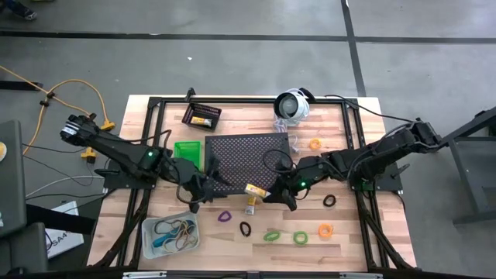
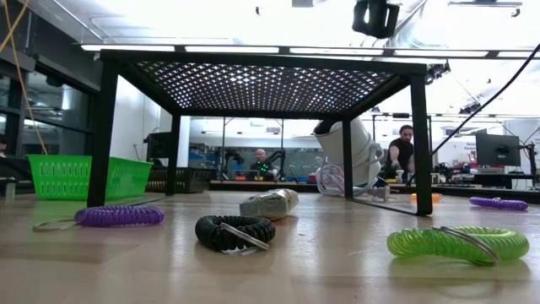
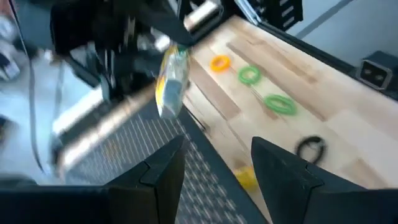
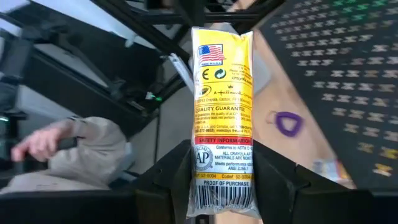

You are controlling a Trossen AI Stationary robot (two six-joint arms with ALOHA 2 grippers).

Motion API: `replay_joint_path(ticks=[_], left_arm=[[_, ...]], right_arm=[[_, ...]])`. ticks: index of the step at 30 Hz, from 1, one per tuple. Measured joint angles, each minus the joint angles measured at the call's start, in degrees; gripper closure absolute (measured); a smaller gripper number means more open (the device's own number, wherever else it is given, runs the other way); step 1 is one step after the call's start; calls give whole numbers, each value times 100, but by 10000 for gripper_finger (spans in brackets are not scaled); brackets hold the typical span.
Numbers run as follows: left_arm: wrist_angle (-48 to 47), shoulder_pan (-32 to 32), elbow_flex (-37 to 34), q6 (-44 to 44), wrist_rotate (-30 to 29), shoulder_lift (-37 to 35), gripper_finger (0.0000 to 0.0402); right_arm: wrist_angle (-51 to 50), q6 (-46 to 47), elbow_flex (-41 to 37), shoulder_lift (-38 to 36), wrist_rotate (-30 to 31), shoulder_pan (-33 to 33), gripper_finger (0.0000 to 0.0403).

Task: Pick & Place Office Desk Supplies
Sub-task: Put the right crayon box into the black bin

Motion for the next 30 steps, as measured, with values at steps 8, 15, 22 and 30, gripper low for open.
replay_joint_path(ticks=[8,15,22,30], left_arm=[[603,78,0,844,-120,327,224],[1116,309,-2,847,-24,452,224],[1261,387,0,852,325,452,224],[1415,415,0,1228,328,503,224]], right_arm=[[324,97,2,0,-312,62,267],[352,73,0,2,-328,66,267],[383,52,2,2,-442,43,267],[521,47,2,2,-484,-144,267]])
